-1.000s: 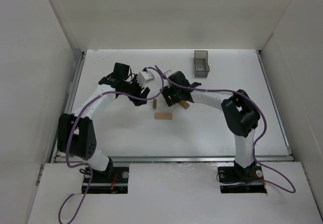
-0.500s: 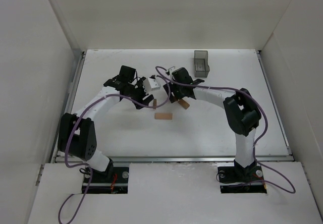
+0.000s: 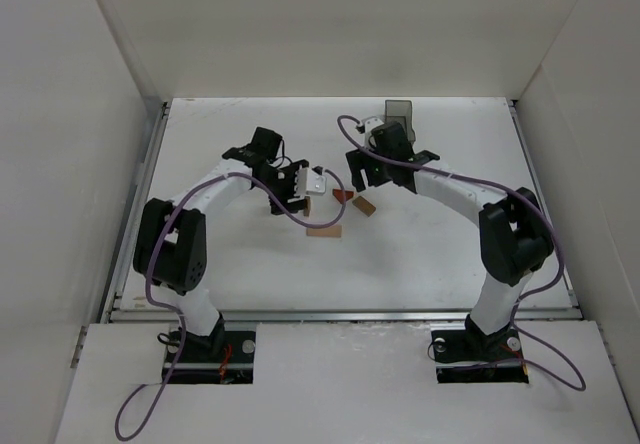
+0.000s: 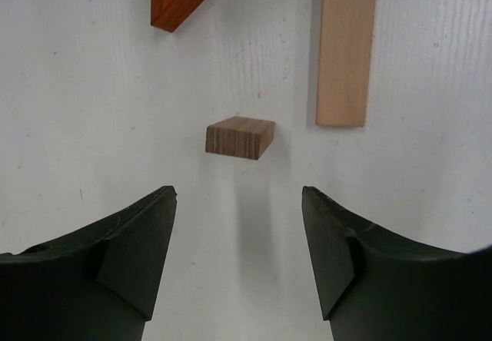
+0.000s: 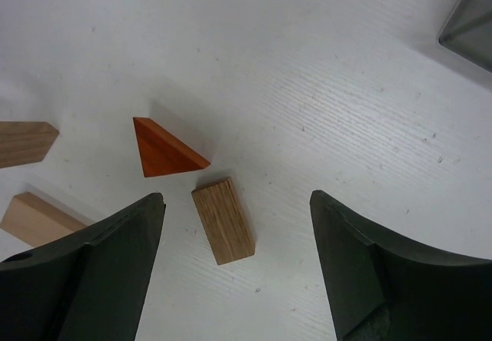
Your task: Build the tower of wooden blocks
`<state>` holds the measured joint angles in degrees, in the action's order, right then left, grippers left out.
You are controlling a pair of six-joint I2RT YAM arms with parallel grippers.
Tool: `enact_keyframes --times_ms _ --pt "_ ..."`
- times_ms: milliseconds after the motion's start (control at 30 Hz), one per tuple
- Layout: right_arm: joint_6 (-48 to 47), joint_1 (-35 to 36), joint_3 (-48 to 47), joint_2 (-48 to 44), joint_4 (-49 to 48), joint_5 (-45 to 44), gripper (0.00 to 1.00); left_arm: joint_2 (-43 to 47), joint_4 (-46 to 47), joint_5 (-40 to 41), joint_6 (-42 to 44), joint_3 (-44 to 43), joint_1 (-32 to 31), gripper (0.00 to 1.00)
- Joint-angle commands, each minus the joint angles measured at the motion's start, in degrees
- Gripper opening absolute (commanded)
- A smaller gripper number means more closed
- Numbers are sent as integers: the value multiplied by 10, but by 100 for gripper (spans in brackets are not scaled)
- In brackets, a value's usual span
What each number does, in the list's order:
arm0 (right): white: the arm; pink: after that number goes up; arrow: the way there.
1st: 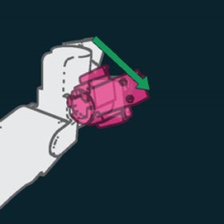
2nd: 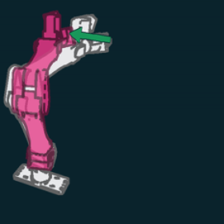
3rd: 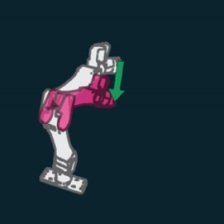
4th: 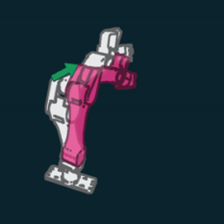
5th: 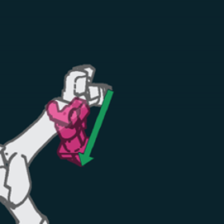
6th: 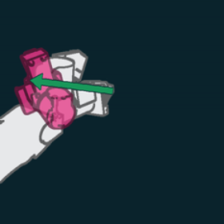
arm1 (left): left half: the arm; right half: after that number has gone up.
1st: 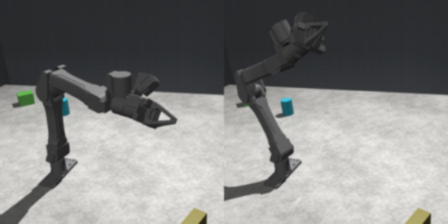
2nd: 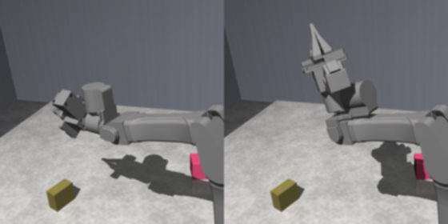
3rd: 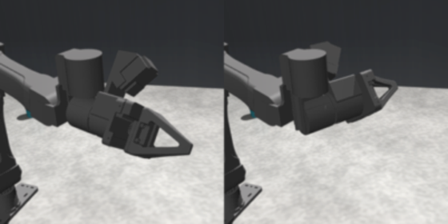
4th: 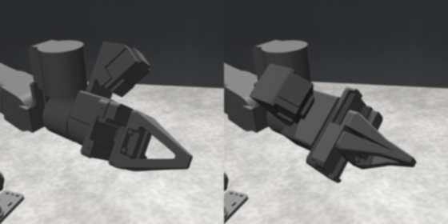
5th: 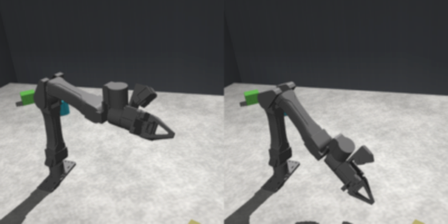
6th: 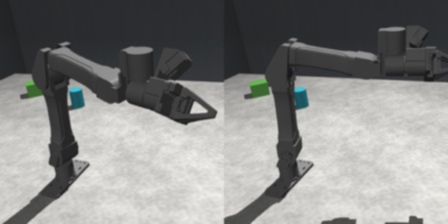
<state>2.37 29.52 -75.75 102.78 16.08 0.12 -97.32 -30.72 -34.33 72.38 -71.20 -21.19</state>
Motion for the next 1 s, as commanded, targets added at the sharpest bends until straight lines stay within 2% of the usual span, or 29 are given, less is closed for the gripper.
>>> enact_keyframes --times_ms 0,133,267,533,867,967 --pt "8 -1 17 -21 -9 15 82 -8 -22 -43 37 -33 -5 64" --pt "8 -1 23 -21 -14 15 82 -19 -38 -48 63 -33 -25 64" --pt "8 -6 23 -21 -19 15 82 -42 -38 -43 45 -39 -31 64" --pt "8 -6 28 -21 -19 15 82 -58 23 -22 -8 -39 -36 62" --pt "8 -6 33 -21 -19 15 82 -70 23 -10 -21 -39 -36 40" --pt "8 -6 33 -21 -19 15 82 -70 30 -10 -36 -39 -36 28"
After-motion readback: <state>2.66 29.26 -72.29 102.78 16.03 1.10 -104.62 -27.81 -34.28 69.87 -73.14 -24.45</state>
